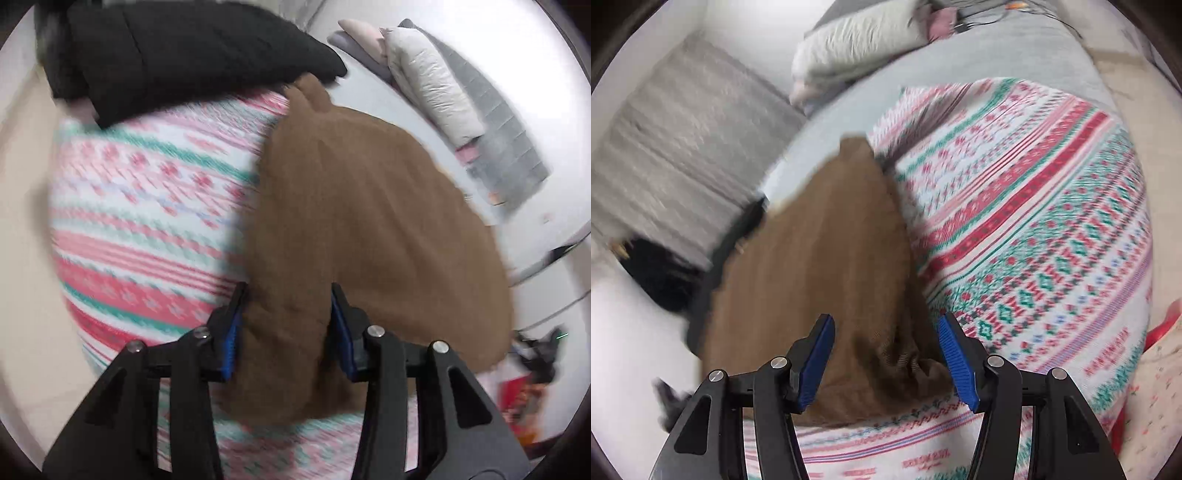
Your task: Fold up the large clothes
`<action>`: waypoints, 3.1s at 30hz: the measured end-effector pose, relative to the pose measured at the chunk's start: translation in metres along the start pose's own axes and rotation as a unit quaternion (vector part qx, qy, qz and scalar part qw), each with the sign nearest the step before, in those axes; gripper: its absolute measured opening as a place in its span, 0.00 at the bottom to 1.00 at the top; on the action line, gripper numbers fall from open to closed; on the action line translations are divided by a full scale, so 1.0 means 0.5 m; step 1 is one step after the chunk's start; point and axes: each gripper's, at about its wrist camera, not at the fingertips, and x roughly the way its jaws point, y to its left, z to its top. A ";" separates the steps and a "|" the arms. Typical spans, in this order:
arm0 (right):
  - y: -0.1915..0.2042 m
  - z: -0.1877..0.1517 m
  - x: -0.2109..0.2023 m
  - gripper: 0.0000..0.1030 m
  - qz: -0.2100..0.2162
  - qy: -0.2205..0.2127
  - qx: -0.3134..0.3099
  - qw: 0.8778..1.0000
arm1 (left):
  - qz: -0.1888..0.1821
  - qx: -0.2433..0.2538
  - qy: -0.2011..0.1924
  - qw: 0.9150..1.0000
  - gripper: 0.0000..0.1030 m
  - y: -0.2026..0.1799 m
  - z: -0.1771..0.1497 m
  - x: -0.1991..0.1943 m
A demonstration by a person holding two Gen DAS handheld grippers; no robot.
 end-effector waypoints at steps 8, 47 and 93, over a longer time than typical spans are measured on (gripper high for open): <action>0.119 -0.012 -0.025 0.56 -0.210 -0.099 -0.158 0.960 | 0.154 0.083 -0.109 0.978 0.58 -0.107 0.062 -0.055; 0.306 0.136 0.200 0.79 -0.129 -0.106 -0.252 0.953 | 0.077 0.181 -0.066 0.978 0.95 -0.269 0.220 0.177; 0.345 -0.235 0.020 0.94 -0.201 -0.047 -0.221 0.953 | 0.117 0.131 0.010 0.984 0.99 -0.378 -0.129 0.008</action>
